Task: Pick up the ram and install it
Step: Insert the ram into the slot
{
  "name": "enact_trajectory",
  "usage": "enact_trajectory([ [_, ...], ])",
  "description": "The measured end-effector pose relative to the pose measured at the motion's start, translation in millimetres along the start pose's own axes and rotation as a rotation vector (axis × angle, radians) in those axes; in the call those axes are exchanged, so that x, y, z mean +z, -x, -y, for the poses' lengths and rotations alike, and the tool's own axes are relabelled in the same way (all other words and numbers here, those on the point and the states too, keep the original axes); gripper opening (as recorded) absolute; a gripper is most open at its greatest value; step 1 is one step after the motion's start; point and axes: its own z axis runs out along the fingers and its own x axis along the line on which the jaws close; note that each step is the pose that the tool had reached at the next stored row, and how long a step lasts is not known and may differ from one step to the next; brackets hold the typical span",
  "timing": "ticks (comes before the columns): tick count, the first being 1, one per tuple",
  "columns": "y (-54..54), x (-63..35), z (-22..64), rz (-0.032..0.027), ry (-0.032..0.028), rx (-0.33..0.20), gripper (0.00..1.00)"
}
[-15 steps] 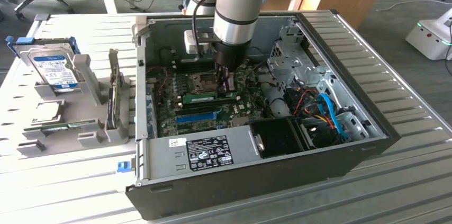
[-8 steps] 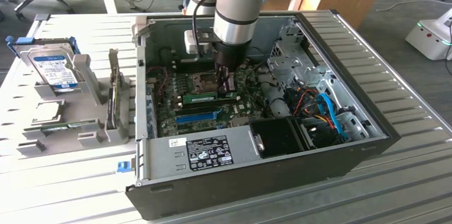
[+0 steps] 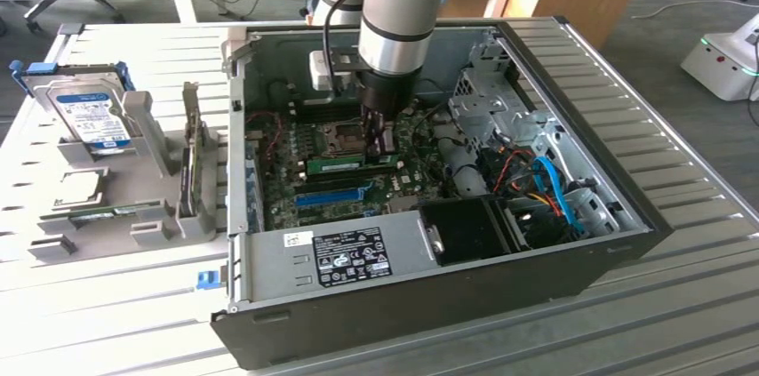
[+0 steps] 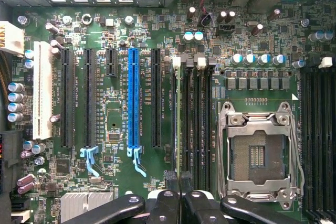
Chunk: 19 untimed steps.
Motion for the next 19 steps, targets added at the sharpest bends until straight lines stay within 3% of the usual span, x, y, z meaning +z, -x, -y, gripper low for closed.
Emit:
enact_trajectory([
  [19,0.0,0.0,-0.2,-0.0001,0.0000,-0.005,0.12],
])
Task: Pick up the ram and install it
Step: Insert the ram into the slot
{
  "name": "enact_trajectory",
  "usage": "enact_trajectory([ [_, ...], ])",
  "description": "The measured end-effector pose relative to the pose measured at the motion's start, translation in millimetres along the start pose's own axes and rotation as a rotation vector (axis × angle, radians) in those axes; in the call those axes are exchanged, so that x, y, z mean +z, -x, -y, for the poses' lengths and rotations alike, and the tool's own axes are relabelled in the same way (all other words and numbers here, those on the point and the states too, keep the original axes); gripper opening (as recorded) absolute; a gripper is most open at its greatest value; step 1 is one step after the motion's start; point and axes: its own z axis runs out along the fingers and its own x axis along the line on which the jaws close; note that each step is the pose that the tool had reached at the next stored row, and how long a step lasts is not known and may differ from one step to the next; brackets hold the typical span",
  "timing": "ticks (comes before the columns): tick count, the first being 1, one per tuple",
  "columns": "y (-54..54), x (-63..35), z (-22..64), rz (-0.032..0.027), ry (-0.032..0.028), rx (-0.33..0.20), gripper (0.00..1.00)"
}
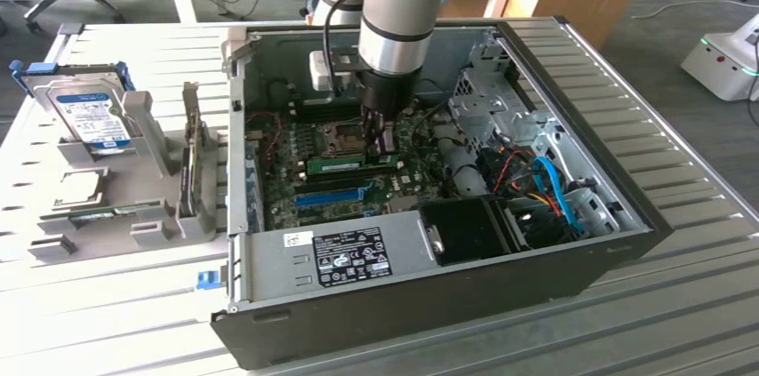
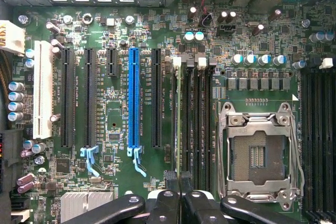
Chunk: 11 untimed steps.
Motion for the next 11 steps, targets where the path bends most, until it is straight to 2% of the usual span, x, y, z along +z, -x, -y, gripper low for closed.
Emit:
enact_trajectory([
  [11,0.0,0.0,-0.2,0.0000,0.0001,0.000,0.12],
])
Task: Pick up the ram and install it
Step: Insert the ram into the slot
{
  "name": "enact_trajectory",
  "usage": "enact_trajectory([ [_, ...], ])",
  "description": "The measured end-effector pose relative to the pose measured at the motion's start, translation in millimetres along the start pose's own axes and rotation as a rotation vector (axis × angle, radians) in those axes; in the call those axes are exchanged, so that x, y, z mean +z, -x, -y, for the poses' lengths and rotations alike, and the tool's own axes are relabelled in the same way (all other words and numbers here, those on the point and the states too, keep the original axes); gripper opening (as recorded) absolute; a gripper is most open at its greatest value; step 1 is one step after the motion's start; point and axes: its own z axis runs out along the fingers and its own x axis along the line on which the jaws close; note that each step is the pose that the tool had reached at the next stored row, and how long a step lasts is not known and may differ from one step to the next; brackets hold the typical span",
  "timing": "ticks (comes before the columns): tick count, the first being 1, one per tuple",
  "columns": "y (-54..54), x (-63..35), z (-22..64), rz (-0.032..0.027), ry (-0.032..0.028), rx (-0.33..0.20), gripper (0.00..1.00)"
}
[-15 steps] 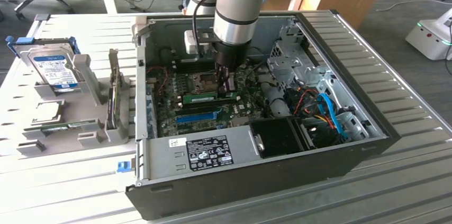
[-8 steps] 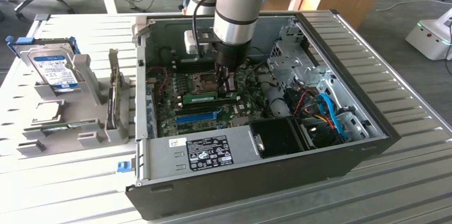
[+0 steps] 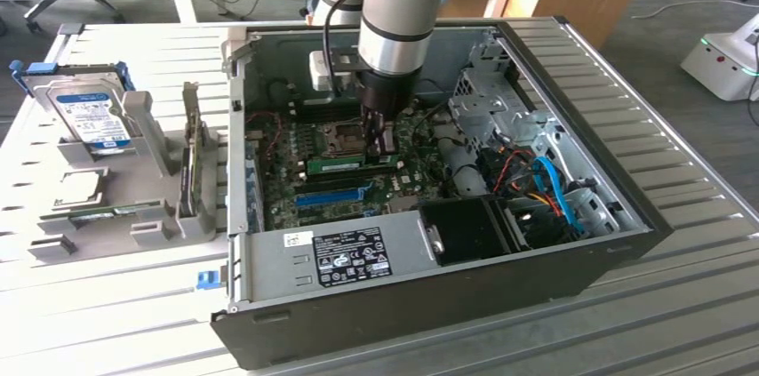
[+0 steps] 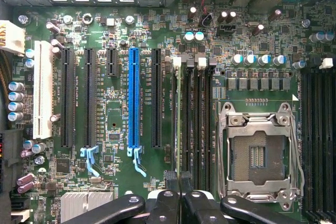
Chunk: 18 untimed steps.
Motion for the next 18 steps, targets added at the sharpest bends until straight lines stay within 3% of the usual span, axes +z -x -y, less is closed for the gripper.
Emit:
enact_trajectory([
  [18,-0.2,-2.0,-0.7,0.0000,-0.0005,0.000,0.12],
])
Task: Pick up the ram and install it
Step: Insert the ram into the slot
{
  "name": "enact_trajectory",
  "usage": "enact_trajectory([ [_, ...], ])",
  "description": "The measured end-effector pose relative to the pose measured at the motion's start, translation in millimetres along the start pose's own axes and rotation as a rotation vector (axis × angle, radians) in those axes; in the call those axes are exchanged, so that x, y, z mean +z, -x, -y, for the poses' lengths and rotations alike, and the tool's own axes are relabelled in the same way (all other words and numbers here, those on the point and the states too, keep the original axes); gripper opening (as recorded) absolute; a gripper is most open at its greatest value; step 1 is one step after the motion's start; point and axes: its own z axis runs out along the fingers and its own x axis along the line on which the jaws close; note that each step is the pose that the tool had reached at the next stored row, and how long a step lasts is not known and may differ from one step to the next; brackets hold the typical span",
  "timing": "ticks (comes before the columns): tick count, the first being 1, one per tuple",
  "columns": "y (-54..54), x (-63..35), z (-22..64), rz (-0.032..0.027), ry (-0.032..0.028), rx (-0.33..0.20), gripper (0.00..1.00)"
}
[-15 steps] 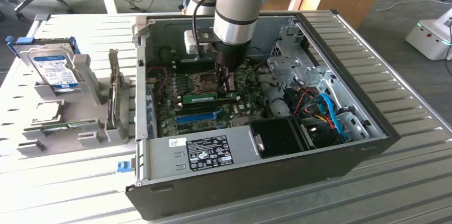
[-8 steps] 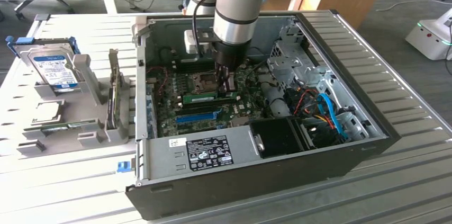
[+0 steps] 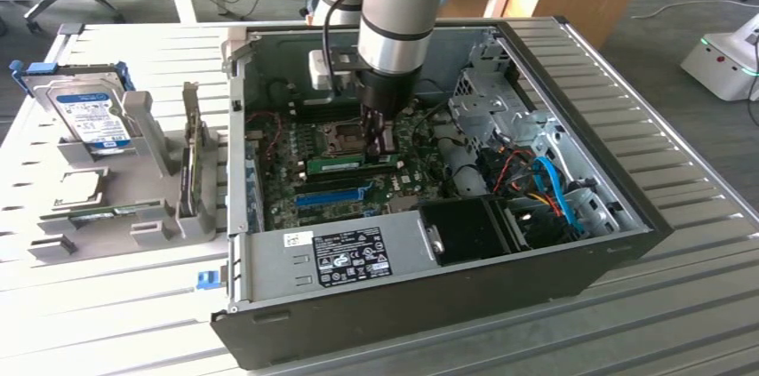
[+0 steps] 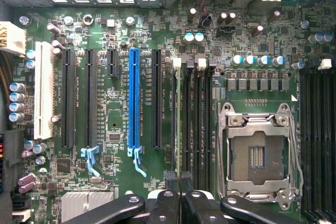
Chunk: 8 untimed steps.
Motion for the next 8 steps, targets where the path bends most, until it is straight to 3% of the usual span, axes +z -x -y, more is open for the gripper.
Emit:
enact_trajectory([
  [8,-0.2,0.6,-0.3,0.0000,-0.0004,0.000,0.12],
])
